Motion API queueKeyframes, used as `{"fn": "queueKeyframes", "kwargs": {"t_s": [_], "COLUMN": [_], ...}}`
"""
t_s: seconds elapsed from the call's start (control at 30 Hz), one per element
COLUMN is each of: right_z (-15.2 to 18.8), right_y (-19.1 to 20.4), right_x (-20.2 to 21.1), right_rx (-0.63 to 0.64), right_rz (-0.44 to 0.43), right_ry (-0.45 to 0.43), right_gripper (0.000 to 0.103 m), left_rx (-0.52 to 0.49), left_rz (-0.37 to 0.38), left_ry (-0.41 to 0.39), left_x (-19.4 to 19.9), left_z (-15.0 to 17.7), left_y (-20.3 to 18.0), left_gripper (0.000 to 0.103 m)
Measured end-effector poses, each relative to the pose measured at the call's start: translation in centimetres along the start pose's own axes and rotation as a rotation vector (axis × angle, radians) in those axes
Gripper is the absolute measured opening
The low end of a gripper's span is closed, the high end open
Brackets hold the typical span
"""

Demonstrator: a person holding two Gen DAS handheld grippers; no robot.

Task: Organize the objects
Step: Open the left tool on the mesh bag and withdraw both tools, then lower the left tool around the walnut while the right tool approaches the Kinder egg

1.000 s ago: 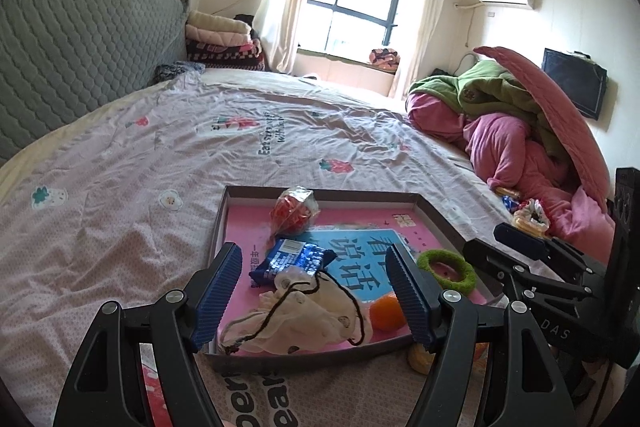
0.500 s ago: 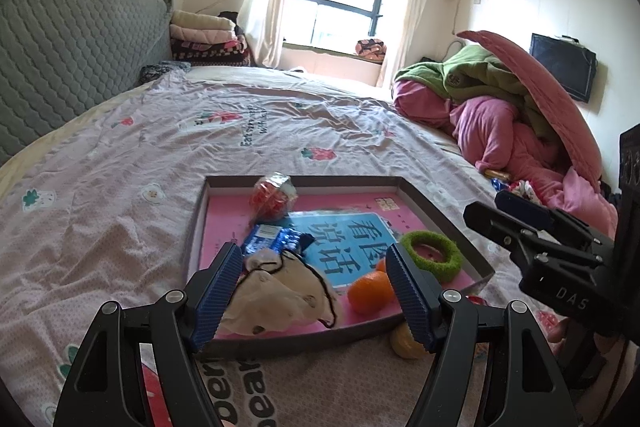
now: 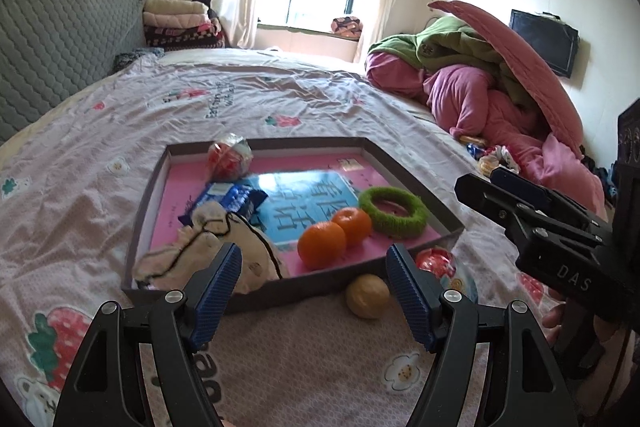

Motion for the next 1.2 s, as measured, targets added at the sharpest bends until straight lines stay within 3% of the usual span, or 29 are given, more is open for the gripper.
{"fn": "queueKeyframes", "kwargs": {"t_s": [0.23, 0.7, 1.2], "right_z": [1.5, 5.3, 7.8], "right_y": [-0.2, -0.4, 0.8], "right_x": [1.3, 2.4, 0.9], "right_rx": [0.03, 0.079, 0.11], "right_rz": [0.011, 0.004, -0.04], "right_ry": [0.006, 0.101, 0.215], "right_gripper": [0.065, 0.065, 0.065], "left_rx": [-0.01, 0.024, 0.034], "left_rz": [0.017, 0.03, 0.036], "left_ry": [0.044, 0.131, 0.205], "left_x": [-0.6, -2.4, -4.7], "left_z": [1.2, 2.9, 3.4], "left_y": [-0.7, -0.8, -0.9], "left_gripper": [0.076, 0.076, 0.076]}}
Point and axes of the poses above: each gripper's, at about its wrist camera, not at the fingertips, and x roughly against the way its jaws point, y to its left, z to its underside, the point moved 2 cm from there along -x, roughly the way its jaws point, and after that the axes turned 13 degrees about z, right-handed, at the moved point
